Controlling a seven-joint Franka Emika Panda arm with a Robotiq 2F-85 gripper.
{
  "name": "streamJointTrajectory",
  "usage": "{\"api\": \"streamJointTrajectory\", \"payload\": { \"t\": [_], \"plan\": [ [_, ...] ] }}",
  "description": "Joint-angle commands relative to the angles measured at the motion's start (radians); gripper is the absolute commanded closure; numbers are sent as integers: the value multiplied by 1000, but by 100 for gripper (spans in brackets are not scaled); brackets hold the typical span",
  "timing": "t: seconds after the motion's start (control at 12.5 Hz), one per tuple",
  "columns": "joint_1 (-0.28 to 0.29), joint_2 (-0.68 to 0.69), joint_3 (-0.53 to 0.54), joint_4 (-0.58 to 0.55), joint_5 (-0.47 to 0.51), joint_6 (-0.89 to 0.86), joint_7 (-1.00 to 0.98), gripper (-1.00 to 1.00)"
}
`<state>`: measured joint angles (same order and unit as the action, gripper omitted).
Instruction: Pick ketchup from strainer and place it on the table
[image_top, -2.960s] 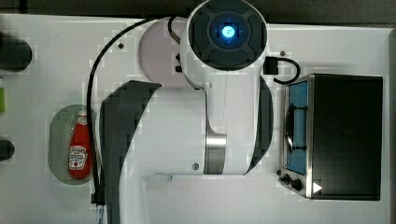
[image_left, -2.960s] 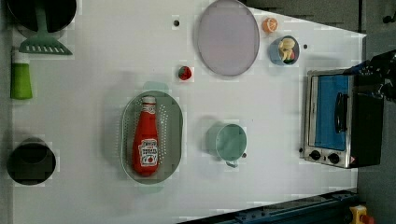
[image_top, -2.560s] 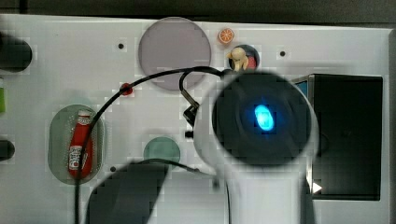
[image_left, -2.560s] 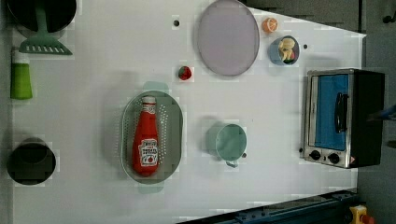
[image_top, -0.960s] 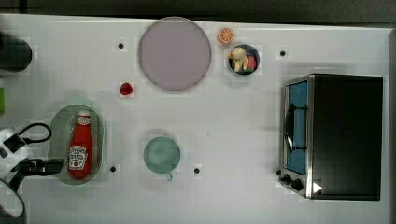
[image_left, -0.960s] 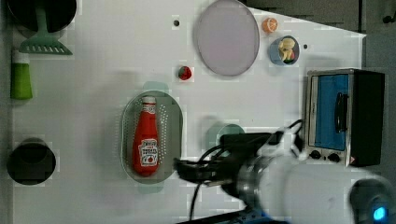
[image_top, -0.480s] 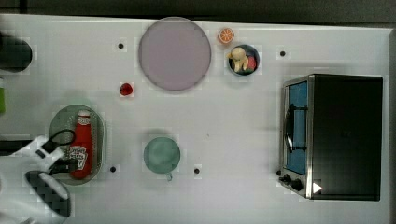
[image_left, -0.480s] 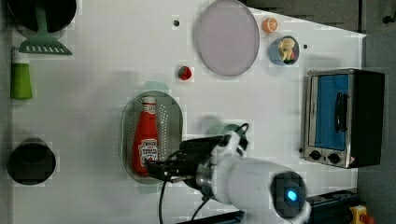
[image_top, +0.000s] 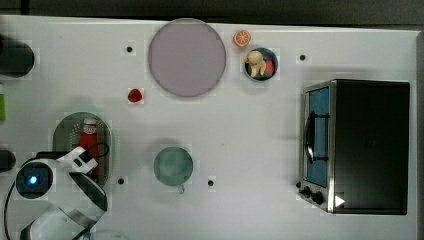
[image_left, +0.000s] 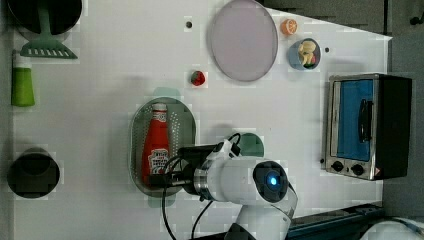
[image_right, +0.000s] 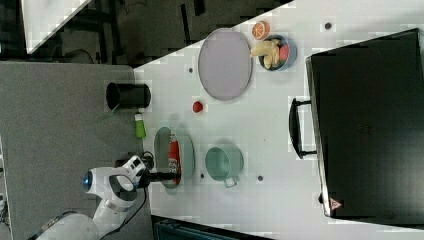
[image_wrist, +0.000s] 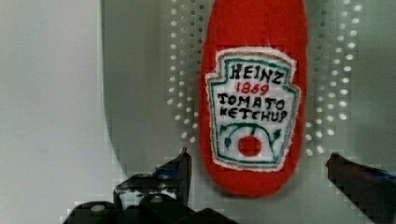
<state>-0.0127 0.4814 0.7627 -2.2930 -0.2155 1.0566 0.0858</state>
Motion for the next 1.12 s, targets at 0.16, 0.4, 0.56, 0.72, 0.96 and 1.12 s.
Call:
{"api": "streamJointTrajectory", "payload": {
  "t": [0.16, 0.4, 0.56, 0.72, 0.96, 1.12],
  "plan": [
    [29, 26, -32, 27, -108, 55, 168, -100],
    [65, 67, -81, 49, -151, 72, 187, -100],
    [97, 91, -110, 72, -152, 79, 189, -68],
    [118, 103, -128, 87, -152, 83, 194, -23],
    [115, 63, -118, 83, -151, 76, 194, -22],
    [102, -4, -91, 66, -138, 59, 194, -22]
  ]
}}
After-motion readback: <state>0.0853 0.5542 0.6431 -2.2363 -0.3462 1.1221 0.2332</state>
